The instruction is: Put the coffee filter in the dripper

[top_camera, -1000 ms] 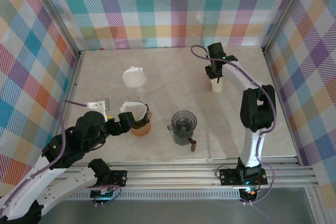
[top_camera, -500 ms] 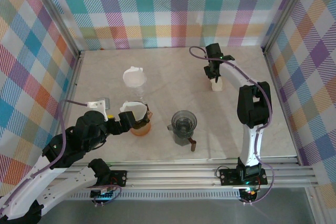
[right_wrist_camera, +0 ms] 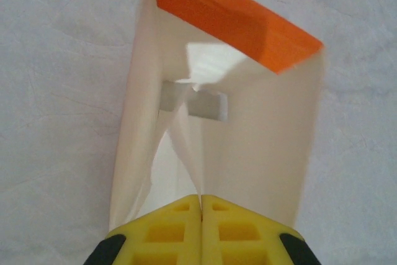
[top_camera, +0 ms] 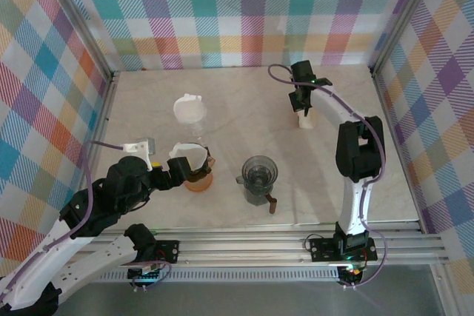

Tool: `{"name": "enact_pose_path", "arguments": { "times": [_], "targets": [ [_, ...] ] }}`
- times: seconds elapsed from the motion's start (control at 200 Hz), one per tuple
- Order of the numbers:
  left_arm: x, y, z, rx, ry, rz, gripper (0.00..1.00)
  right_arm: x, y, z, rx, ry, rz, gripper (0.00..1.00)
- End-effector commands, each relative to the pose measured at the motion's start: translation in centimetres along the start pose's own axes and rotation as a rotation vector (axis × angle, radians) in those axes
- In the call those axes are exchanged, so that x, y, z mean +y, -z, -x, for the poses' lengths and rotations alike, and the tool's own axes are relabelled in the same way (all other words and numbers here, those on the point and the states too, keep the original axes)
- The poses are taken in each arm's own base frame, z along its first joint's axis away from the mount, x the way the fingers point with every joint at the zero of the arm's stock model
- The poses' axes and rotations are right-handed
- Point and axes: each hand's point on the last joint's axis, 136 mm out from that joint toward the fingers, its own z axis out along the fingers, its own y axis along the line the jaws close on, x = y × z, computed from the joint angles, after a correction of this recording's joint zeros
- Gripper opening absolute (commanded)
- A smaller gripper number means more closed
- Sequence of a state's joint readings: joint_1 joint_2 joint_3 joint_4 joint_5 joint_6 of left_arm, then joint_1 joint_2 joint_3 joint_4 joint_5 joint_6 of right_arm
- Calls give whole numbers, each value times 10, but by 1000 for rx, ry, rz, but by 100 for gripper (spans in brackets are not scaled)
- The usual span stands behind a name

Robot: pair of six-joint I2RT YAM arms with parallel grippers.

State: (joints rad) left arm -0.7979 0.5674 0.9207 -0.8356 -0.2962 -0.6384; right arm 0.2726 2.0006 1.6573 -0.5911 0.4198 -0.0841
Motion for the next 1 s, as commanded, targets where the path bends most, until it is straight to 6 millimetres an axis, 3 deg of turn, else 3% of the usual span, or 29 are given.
{"name": "enact_pose_path", "arguments": {
  "times": [0.0,0.155,0.275,0.47,0.625,0.79,0.995],
  "targets": [
    [-5,3,1,-8,-1,-32,100,-11,45,1,-43,-102,17,0],
    [-6,8,1,-8,1,-52,100,-11,86,-22,-70,-185,74,0],
    [-7,12,1,-2,-4,-63,100,-2,132,-38,-120,-216,145,0],
    [-7,17,-1,5,-2,-80,100,37,237,-65,-237,-138,340,0],
    [-10,21,0,5,0,-99,100,69,307,-103,-196,-78,577,0],
    [-11,19,-4,18,-2,-109,100,92,342,-140,-14,-34,761,0],
    [-16,14,-8,35,0,-131,100,112,358,-151,152,-26,874,0]
  ]
}}
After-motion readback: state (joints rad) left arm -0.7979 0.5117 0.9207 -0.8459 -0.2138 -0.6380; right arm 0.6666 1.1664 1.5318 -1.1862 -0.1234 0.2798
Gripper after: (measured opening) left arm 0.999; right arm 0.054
